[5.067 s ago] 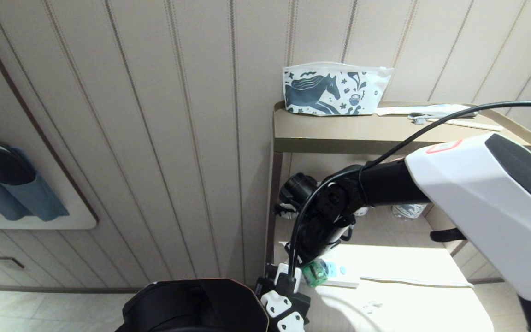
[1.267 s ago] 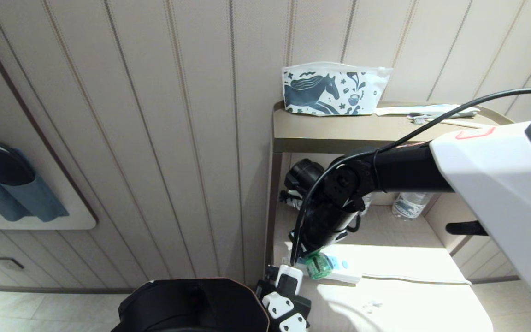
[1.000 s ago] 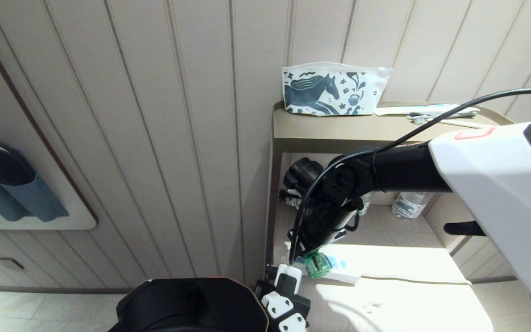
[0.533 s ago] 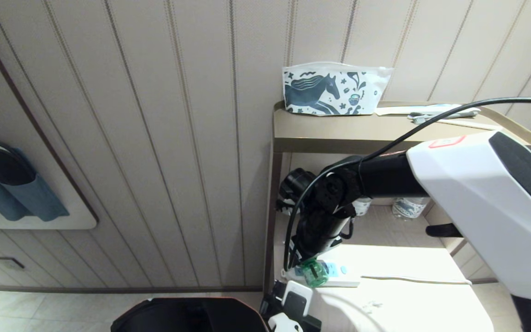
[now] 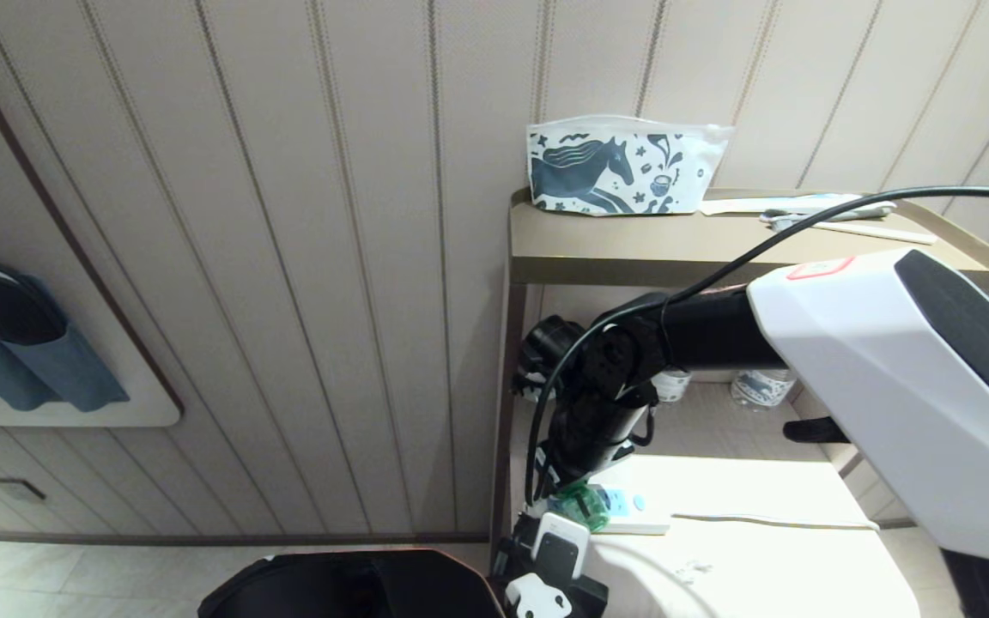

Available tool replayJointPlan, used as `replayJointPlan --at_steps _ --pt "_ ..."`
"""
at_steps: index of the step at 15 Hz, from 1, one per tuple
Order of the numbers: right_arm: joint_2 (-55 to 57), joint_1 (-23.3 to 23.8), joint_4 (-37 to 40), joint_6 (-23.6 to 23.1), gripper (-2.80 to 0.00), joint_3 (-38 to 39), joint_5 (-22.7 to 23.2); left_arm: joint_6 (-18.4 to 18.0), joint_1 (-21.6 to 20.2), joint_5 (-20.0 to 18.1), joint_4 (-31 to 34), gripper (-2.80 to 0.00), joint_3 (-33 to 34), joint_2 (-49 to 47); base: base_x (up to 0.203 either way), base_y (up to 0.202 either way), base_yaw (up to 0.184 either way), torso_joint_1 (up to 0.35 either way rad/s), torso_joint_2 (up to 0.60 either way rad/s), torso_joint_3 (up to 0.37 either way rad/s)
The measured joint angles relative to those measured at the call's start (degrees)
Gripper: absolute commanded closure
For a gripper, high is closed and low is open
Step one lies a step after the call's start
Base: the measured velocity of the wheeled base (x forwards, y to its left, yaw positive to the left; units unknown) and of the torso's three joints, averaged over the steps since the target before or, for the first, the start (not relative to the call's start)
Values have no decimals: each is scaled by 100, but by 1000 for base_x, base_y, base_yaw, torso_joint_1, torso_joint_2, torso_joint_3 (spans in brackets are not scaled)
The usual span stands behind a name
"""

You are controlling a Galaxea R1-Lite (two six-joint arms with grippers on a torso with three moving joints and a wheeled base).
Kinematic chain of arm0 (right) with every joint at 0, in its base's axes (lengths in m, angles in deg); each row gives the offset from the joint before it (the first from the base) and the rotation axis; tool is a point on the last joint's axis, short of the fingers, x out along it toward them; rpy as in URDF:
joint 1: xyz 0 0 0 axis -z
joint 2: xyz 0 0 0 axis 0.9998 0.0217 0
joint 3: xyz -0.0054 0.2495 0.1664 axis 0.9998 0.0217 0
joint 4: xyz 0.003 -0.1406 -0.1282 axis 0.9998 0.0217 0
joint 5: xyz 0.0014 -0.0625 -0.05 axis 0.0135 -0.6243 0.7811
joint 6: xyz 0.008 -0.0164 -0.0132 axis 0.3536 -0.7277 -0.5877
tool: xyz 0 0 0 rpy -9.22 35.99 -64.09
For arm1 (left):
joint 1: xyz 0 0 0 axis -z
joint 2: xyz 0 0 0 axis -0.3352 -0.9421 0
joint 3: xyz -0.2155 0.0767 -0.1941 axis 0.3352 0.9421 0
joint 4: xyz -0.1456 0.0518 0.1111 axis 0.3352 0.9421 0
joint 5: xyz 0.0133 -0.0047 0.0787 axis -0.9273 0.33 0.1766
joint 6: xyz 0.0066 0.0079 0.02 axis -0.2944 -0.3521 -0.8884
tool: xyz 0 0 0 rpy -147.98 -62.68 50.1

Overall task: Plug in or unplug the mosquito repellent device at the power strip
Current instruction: Hold the socket with your left hand and unplug it with your right hand

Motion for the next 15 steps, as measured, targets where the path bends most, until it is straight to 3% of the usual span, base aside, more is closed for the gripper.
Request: replayJointPlan --at_steps 15 --pt "0 -27 2 1 0 -29 6 -21 -251 4 -13 0 -321 -384 0 0 0 0 0 0"
